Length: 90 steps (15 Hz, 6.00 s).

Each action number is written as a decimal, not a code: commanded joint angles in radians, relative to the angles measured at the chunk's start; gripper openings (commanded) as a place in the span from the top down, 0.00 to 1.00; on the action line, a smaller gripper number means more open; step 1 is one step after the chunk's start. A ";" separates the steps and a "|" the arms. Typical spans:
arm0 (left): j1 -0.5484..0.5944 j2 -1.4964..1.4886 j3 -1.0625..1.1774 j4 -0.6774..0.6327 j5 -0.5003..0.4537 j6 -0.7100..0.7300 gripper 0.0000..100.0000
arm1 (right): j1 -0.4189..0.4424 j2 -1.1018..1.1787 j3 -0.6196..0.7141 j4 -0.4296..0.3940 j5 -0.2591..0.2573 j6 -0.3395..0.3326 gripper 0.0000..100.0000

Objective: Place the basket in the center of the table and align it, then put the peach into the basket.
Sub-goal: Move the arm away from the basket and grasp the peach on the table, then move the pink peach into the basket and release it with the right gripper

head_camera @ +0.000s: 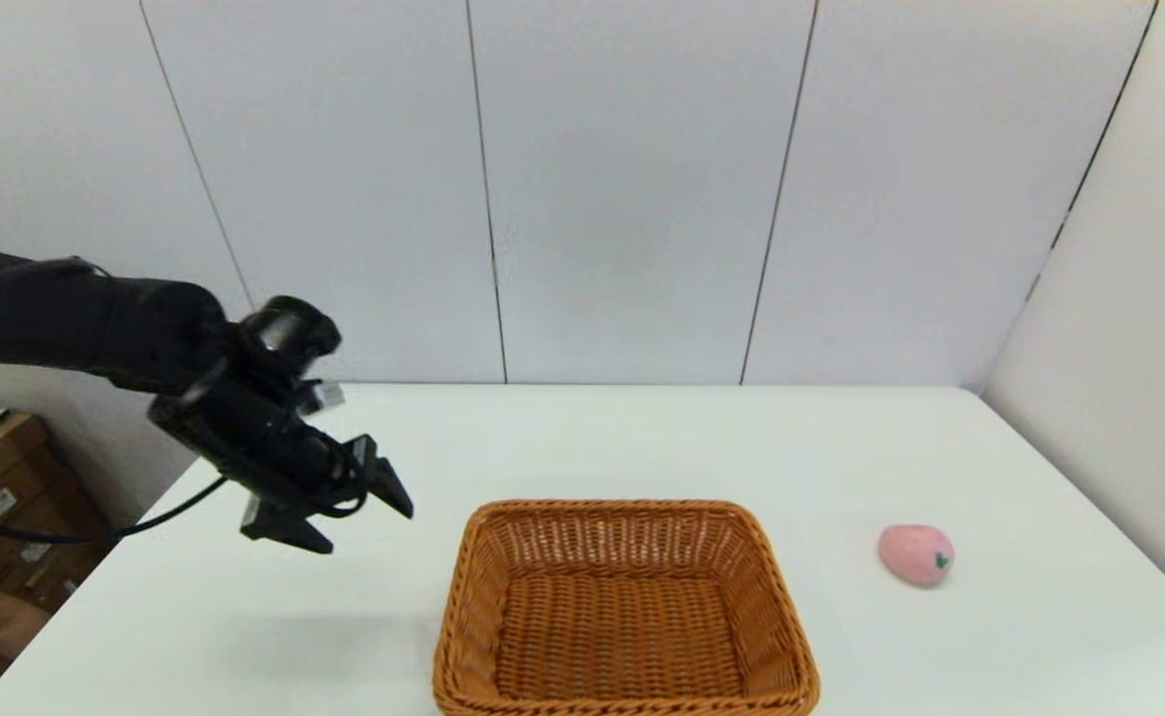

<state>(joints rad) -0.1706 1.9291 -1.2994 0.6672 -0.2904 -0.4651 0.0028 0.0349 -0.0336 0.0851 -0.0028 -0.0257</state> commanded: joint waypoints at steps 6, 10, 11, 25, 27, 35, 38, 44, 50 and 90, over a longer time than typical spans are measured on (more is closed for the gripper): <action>0.191 -0.705 0.278 0.058 0.132 0.082 0.00 | 0.000 -0.004 0.000 0.001 0.000 0.000 0.00; 0.189 -1.023 0.419 0.110 0.140 0.108 0.00 | 0.000 -0.007 0.000 0.001 -0.002 0.001 0.00; 0.189 -1.105 0.456 0.153 0.146 0.134 0.00 | 0.000 -0.016 0.000 0.001 0.000 0.000 0.00; 0.189 -1.750 0.793 0.132 0.231 0.332 0.00 | 0.000 -0.029 0.000 0.001 0.000 0.000 0.00; 0.186 -1.773 0.896 -0.061 0.289 0.336 0.00 | 0.000 -0.033 -0.002 0.001 -0.002 0.001 0.00; 0.171 -1.931 1.169 -0.387 0.373 0.428 0.00 | -0.001 -0.029 -0.002 0.002 -0.008 0.003 0.00; 0.171 -1.931 1.186 -0.385 0.344 0.405 0.00 | -0.001 0.002 -0.042 0.070 -0.014 0.000 0.00; 0.171 -1.931 1.186 -0.387 0.343 0.404 0.00 | -0.101 0.732 -0.442 0.209 -0.008 0.046 0.00; 0.171 -1.931 1.186 -0.387 0.343 0.404 0.00 | 0.066 1.455 -0.855 0.193 0.026 0.290 0.00; 0.171 -1.931 1.186 -0.385 0.343 0.404 0.00 | 0.097 1.853 -1.210 0.395 0.027 0.380 1.00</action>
<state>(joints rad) 0.0000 -0.0013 -0.1134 0.2804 0.0515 -0.0611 0.0272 1.9796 -1.1751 0.3926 0.0032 0.3502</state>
